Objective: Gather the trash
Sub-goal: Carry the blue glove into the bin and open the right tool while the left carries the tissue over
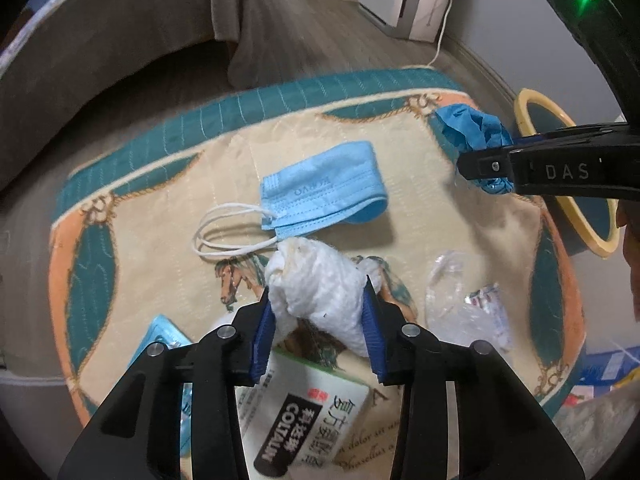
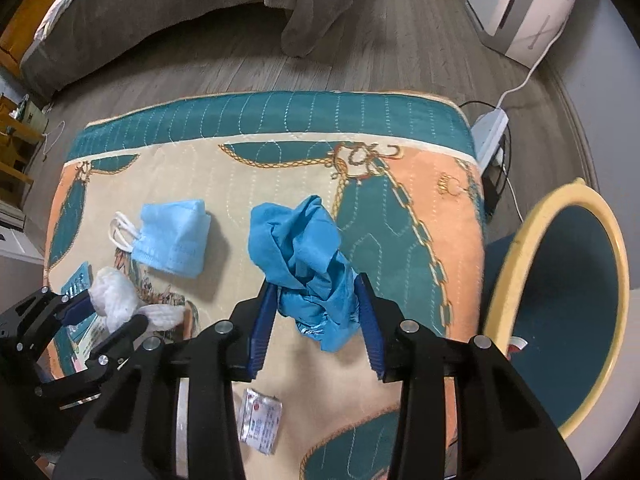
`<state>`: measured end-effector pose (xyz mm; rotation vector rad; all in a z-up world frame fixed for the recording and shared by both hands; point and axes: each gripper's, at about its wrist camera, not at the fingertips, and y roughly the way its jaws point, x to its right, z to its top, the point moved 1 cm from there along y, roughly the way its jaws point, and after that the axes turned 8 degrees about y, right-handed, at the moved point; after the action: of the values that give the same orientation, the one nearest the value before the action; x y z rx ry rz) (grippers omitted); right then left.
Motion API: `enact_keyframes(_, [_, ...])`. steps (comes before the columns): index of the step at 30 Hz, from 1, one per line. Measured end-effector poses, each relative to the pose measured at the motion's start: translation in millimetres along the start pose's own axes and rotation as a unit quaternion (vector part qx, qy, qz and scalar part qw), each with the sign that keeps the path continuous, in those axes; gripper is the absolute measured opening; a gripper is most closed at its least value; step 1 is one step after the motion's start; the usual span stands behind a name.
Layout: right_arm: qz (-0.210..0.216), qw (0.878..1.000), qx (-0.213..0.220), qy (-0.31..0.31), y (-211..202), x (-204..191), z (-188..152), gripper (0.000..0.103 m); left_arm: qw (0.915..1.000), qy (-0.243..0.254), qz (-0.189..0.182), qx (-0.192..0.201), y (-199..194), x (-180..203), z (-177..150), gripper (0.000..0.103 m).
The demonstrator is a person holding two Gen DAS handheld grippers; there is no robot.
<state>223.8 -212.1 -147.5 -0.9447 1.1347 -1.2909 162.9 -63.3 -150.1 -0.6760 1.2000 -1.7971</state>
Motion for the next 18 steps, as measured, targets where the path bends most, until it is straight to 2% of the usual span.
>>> enact_keyframes(13, [-0.008,0.998,0.052,0.020,-66,47,-12,0.039,0.9958,0.030,0.041,0.076,-68,35,10,0.041])
enact_keyframes(18, [-0.019,0.997,0.059,0.037,-81,74,-17,0.039,0.9932,0.049,0.039,0.098,-82,54,18,0.041])
